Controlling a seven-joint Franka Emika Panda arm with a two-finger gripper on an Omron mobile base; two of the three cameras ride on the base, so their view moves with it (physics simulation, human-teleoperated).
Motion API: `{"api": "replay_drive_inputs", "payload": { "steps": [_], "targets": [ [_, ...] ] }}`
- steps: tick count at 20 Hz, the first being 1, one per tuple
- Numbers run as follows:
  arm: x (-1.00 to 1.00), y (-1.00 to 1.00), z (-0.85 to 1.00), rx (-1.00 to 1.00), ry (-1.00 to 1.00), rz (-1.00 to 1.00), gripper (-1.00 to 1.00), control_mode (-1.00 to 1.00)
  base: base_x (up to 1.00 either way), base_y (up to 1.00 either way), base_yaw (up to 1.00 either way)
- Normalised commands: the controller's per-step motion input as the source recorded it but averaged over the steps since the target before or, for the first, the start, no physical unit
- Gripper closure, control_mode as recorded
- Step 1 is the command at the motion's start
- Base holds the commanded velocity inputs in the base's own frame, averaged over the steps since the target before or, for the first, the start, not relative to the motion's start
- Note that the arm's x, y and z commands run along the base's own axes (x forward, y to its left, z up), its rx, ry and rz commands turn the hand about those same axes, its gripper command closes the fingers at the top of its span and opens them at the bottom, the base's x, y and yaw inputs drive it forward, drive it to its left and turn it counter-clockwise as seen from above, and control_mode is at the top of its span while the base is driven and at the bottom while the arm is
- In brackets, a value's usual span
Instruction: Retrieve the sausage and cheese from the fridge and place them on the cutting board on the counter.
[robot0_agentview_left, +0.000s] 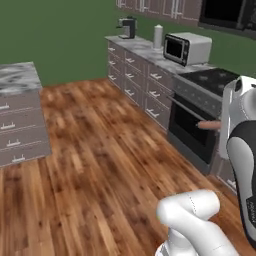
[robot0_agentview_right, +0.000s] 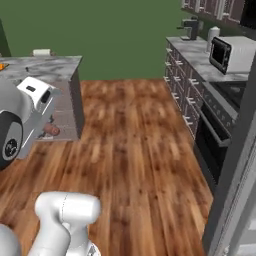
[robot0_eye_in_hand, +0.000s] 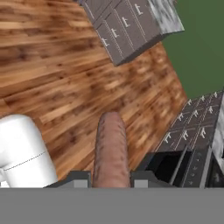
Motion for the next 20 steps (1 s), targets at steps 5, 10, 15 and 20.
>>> {"api": "replay_drive_inputs", "payload": {
  "steps": [5,10,15,20],
  "targets": [
    [0.00,0.00,0.00,0.00,0.00,0.00,1.00,1.00,0.98,0.93,0.34],
    [0.00,0.00,0.00,0.00,0.00,0.00,1.00,1.00,1.00,0.94,0.29],
    [0.00,0.00,0.00,0.00,0.00,0.00,1.00,1.00,1.00,0.89,0.33],
    [0.00,0.00,0.00,0.00,0.00,0.00,1.00,1.00,1.00,0.78,0.31]
  ]
}}
